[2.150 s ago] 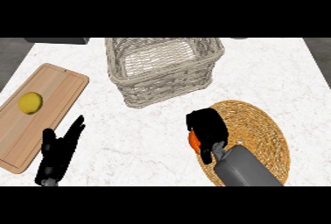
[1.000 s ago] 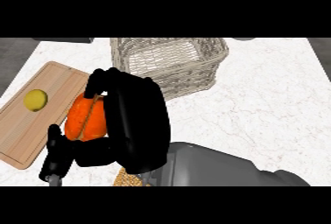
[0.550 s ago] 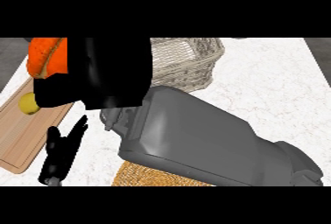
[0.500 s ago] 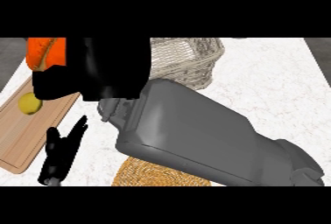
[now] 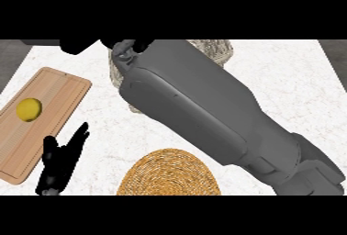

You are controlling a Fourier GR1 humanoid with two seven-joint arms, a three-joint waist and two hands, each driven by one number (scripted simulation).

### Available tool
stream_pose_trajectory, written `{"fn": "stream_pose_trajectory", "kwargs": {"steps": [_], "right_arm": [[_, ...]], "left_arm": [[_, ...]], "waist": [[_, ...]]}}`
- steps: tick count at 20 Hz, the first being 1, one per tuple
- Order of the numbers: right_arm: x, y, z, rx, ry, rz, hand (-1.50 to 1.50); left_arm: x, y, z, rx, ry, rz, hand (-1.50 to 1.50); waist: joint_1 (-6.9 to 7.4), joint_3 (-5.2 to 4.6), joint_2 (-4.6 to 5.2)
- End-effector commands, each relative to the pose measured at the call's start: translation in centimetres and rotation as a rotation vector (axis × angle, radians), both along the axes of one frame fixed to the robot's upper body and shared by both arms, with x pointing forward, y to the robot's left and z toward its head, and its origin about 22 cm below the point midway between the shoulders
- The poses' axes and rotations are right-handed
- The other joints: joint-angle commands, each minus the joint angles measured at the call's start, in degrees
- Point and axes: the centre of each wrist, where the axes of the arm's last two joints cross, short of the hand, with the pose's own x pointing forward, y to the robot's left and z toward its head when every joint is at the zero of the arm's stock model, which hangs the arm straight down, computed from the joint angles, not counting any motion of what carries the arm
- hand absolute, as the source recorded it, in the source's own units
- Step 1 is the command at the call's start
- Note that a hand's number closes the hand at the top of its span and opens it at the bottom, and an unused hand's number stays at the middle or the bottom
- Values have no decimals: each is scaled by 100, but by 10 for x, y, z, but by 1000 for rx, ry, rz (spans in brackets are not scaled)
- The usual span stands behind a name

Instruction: Pick the squash from the placemat and place it in the basket

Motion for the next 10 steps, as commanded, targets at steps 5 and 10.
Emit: {"fn": "stream_pose_trajectory", "kwargs": {"steps": [5,10], "right_arm": [[43,-12,-20,56,43,-45,150],[56,-38,-52,244,106,-34,150]], "left_arm": [[-6,-7,-11,-1,70,7,0],[-15,-10,-24,-8,87,0,0]], "waist": [[122,-49,74],[25,-41,54]]}}
